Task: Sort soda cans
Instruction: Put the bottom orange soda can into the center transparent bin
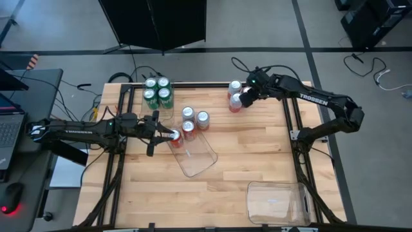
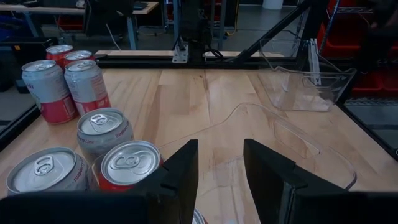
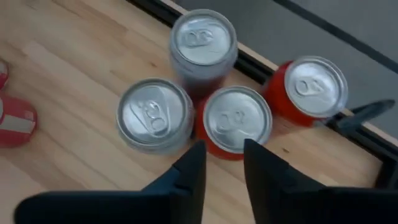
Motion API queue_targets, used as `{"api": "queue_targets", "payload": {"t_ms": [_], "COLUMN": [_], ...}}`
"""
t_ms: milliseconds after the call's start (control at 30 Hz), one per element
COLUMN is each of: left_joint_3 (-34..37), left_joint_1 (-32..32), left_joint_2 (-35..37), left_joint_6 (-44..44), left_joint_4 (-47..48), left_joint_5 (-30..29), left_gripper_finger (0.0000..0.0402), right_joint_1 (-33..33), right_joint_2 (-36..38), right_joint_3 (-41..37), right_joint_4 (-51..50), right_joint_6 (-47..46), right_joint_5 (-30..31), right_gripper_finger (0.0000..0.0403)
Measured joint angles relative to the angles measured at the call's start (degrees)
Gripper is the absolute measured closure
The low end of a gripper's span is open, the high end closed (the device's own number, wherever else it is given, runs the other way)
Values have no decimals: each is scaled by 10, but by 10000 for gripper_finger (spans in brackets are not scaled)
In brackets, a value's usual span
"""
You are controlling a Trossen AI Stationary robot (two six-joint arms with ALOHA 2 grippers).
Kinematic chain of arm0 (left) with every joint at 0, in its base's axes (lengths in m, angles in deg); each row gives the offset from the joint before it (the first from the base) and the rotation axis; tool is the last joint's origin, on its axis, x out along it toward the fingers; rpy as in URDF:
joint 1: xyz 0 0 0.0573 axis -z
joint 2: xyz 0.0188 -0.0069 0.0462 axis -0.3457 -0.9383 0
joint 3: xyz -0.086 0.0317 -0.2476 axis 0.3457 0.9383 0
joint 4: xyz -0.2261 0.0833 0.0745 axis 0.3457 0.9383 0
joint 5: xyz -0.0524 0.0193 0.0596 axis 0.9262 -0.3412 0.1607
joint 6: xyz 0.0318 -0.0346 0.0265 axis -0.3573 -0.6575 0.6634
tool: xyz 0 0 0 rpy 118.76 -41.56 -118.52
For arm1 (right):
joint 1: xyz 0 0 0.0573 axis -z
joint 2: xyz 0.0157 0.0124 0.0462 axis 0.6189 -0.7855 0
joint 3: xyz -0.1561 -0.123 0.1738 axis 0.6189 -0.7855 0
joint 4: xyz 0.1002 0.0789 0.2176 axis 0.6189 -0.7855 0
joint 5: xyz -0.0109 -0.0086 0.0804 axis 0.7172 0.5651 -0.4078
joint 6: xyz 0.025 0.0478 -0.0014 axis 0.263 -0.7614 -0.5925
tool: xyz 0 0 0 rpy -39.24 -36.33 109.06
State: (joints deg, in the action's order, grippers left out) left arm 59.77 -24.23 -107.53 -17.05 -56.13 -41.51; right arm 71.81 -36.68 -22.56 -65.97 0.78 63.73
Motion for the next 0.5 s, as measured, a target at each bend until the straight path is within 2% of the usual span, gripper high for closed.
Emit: {"api": "queue_targets", "payload": {"t_ms": [133,267,500], "left_joint_3": [0,0,0], "left_joint_1": [0,0,0], "left_joint_2": [0,0,0], "left_joint_6": [0,0,2], "left_joint_4": [-1,1,7], "left_joint_5": [0,0,0], "left_gripper_finger": [271,271,271], "right_joint_1": [-5,-3,10], "right_joint_2": [-14,-37,-56], "right_joint_3": [0,0,0], "right_joint_4": [22,37,32], "right_joint_6": [46,109,276], "right_joint_5": [-8,-18,-19], "right_gripper_finger": [264,198,89]}}
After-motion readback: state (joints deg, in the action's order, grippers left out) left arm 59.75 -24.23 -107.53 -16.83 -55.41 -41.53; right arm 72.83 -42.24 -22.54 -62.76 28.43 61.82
